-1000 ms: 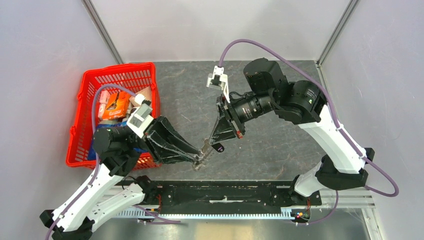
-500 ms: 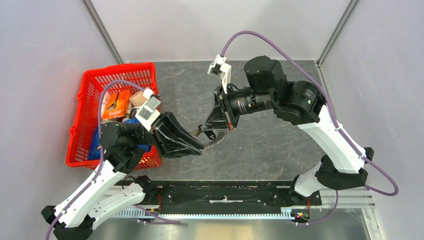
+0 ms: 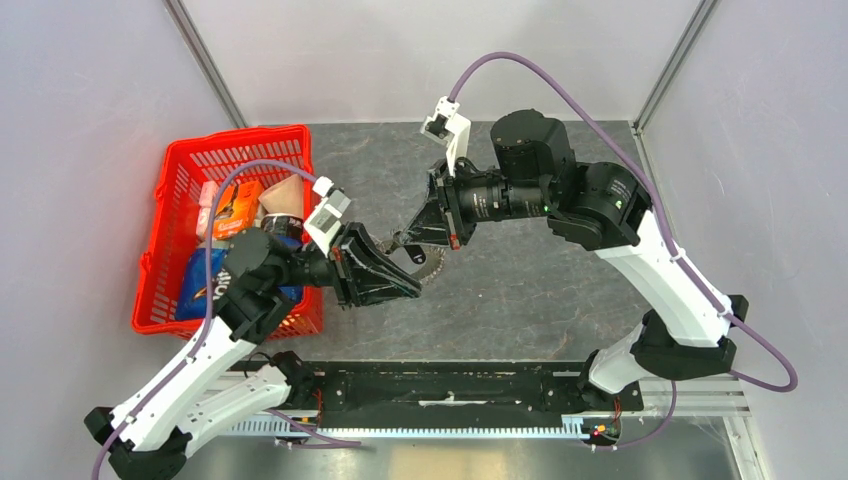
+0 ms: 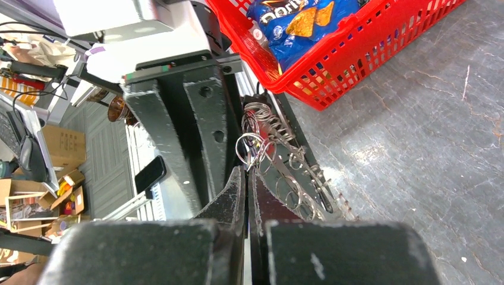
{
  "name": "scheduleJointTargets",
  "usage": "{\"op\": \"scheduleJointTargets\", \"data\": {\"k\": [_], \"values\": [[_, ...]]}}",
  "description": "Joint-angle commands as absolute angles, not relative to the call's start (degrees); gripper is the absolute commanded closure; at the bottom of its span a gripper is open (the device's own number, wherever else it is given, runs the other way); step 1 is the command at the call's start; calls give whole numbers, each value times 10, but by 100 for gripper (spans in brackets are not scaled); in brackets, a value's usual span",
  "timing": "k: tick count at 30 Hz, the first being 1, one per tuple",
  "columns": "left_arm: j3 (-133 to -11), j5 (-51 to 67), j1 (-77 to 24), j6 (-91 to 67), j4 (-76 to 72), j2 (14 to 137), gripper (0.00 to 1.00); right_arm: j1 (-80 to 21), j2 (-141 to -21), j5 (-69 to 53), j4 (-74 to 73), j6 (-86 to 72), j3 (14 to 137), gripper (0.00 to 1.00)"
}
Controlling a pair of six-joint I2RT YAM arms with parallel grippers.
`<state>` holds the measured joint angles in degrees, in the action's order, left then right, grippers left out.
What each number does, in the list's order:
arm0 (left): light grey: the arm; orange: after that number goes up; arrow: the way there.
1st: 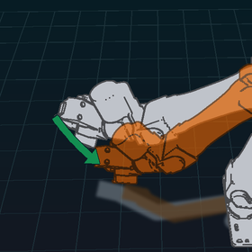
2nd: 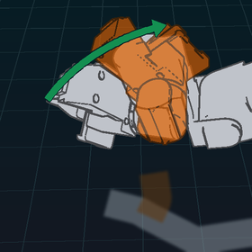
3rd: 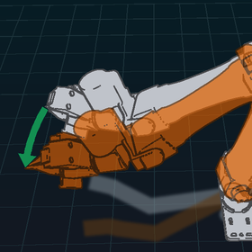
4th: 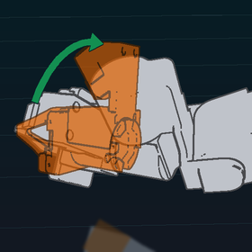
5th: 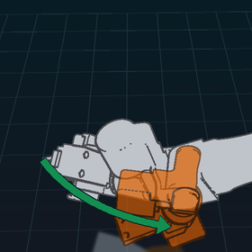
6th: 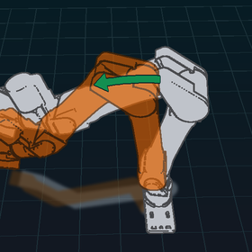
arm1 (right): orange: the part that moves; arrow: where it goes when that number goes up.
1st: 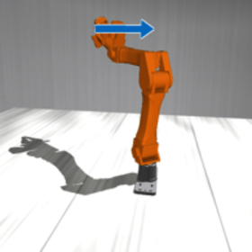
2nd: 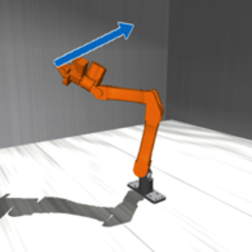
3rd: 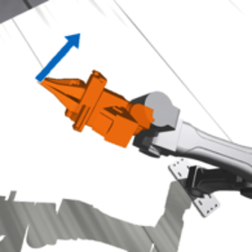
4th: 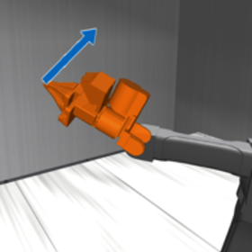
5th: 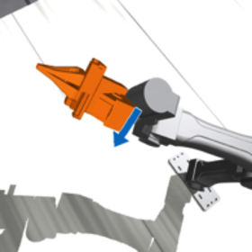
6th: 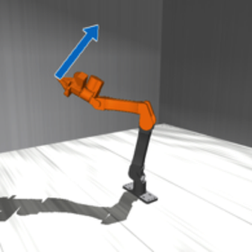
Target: Put the keys on the keyring
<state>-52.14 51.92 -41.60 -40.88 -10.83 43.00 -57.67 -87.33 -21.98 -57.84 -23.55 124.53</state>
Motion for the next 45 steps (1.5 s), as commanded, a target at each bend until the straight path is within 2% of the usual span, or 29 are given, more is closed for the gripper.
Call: {"op": "scheduleJointTargets", "data": {"k": [1,10,28,36,38,45], "values": [[-541,505,-417,-331,-39,426,79,-581,-843,-199,-555,-244,1264,100],[-555,498,-417,-288,19,422,81,-581,-815,-199,-579,-245,1256,100],[-552,462,-417,-284,6,434,85,-580,-794,-244,-597,-252,1234,100],[-562,460,-417,-272,41,424,85,-580,-789,-193,-619,-235,1257,100],[-567,478,-417,-269,54,411,84,-581,-796,-186,-633,-233,1278,100],[-601,515,-417,-228,136,338,67,-581,-821,-170,-672,-236,1326,100]]}}
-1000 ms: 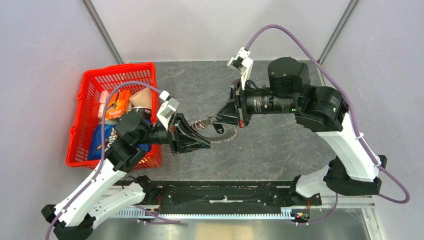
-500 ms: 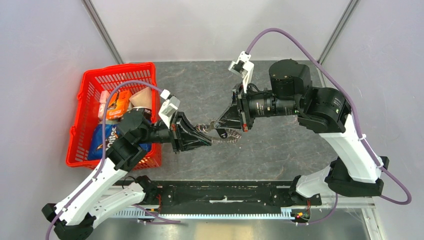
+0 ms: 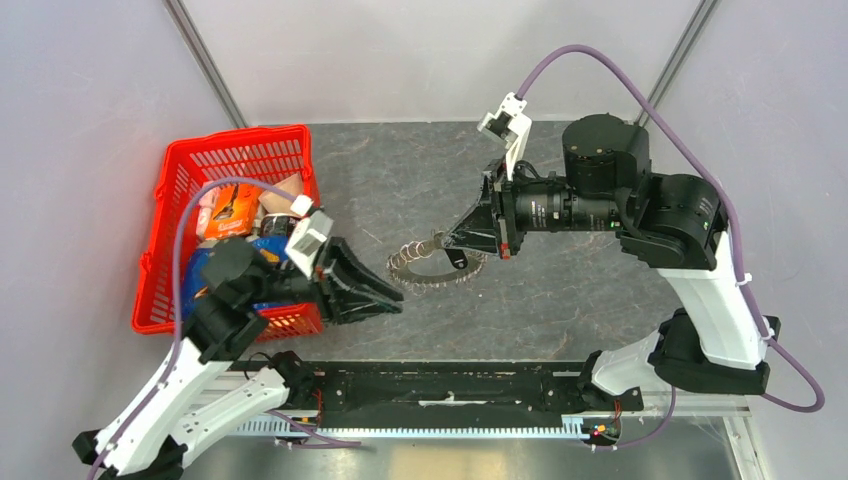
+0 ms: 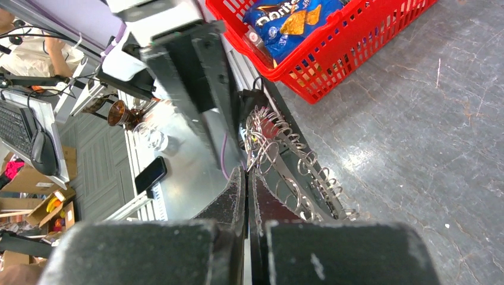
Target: Put the keys on the keyring
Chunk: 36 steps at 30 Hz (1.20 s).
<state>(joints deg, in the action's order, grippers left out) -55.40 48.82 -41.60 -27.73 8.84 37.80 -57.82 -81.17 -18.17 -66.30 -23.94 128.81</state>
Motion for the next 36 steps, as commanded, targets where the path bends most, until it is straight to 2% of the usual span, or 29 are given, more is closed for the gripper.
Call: {"op": "scheduleJointTargets", "data": {"k": [1,9,18,30,36], "values": [[-609,509,-417,-217,151,331,65,-581,-824,-173,-675,-236,1328,100],[-642,475,-417,-177,177,340,50,-581,-824,-209,-692,-234,1329,100],[-625,458,-417,-174,125,369,35,-581,-832,-245,-694,-234,1335,100],[-617,448,-417,-176,97,406,34,-581,-840,-251,-681,-237,1338,100],[-604,442,-417,-178,83,412,38,-581,-841,-257,-671,-243,1339,100]]}}
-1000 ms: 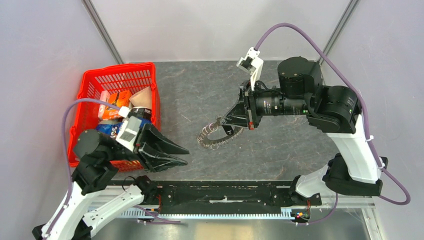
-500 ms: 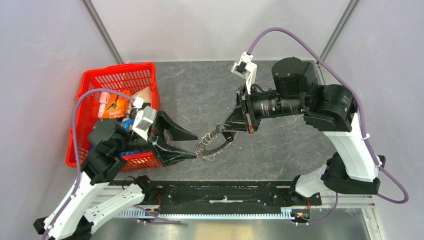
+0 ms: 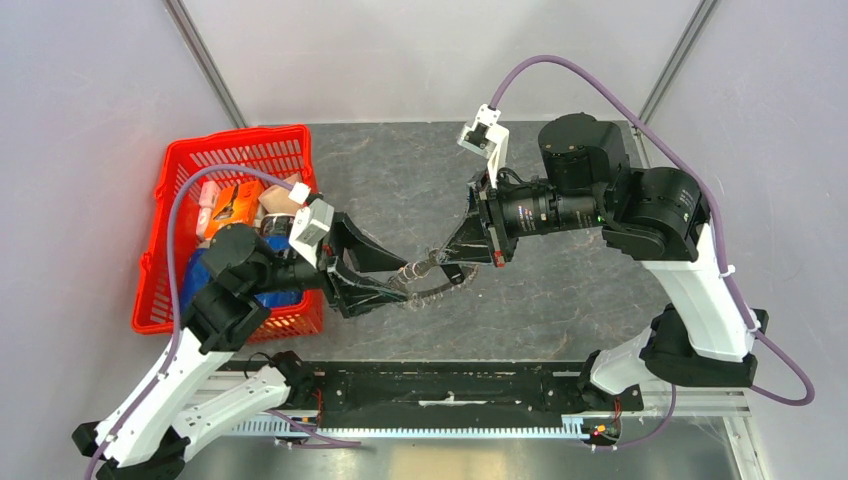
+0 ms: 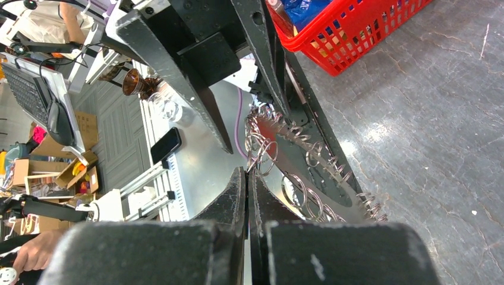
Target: Put the keys on the keyring
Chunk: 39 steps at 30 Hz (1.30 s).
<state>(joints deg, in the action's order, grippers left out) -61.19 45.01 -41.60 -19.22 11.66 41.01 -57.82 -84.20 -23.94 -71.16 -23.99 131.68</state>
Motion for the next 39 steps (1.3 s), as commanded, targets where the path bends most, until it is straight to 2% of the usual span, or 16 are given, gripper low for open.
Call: {"op": "scheduleJointTargets", "data": {"k": [1,2,3,7,8,23,39], "values": [[-601,441,-417,-177,80,411,41,-581,-841,-258,-668,-244,1339,100],[-599,440,-417,-178,78,413,44,-580,-842,-261,-667,-246,1339,100],[-596,442,-417,-178,75,414,53,-581,-843,-262,-667,-247,1339,100],[-586,438,-418,-178,67,420,96,-580,-844,-269,-664,-252,1344,100],[-581,436,-417,-180,60,419,98,-581,-843,-269,-665,-253,1345,100],[-557,456,-417,-184,27,398,98,-581,-851,-228,-728,-217,1385,100],[-558,500,-417,-167,53,378,98,-580,-851,-258,-731,-241,1418,100]]}}
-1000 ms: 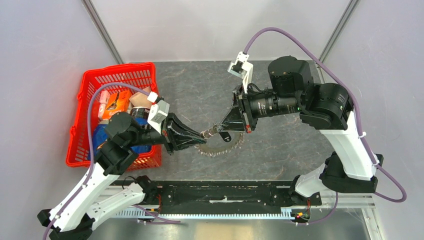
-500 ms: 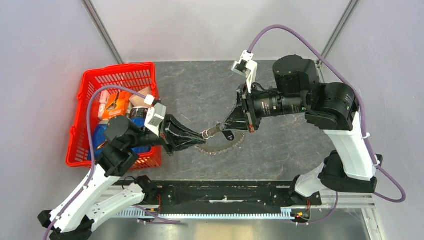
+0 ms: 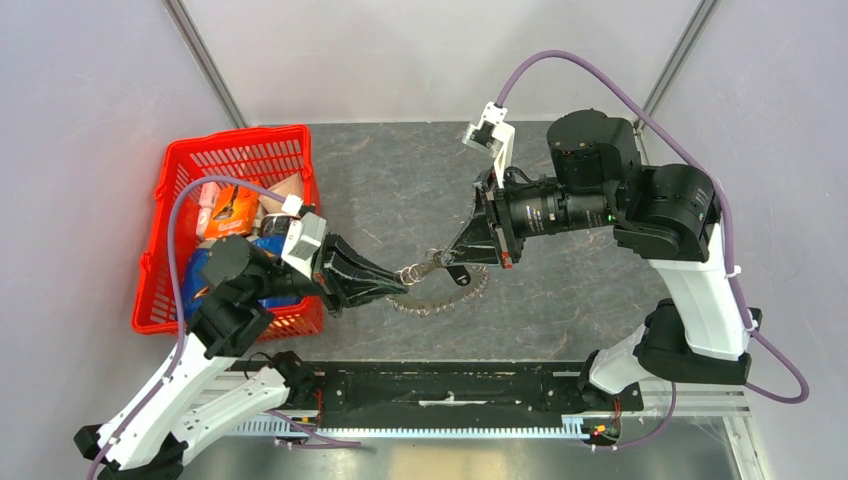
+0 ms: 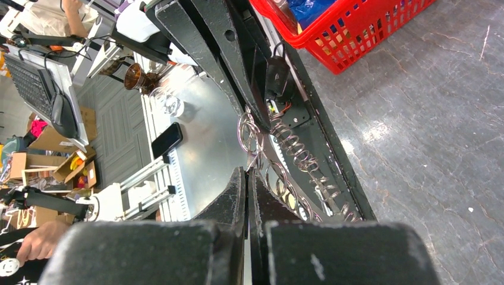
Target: Put the keys on the keyring
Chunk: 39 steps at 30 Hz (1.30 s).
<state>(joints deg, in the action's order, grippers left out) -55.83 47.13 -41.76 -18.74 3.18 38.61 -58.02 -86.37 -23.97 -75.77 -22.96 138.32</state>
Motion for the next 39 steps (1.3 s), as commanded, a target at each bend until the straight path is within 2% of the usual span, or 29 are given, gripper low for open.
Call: {"op": "scheduleJointTargets", "data": {"k": [1,16,34,35,39], "values": [[-557,499,-417,-168,53,377,98,-580,-850,-264,-729,-246,1417,100],[-558,502,-418,-165,53,373,98,-579,-817,-306,-674,-303,1372,100],[-556,477,-418,-183,27,360,97,-579,-847,-378,-716,-217,1332,100],[-557,477,-418,-184,30,359,95,-579,-847,-380,-721,-210,1332,100],[-562,463,-418,-186,53,353,75,-579,-844,-380,-730,-184,1333,100]]}}
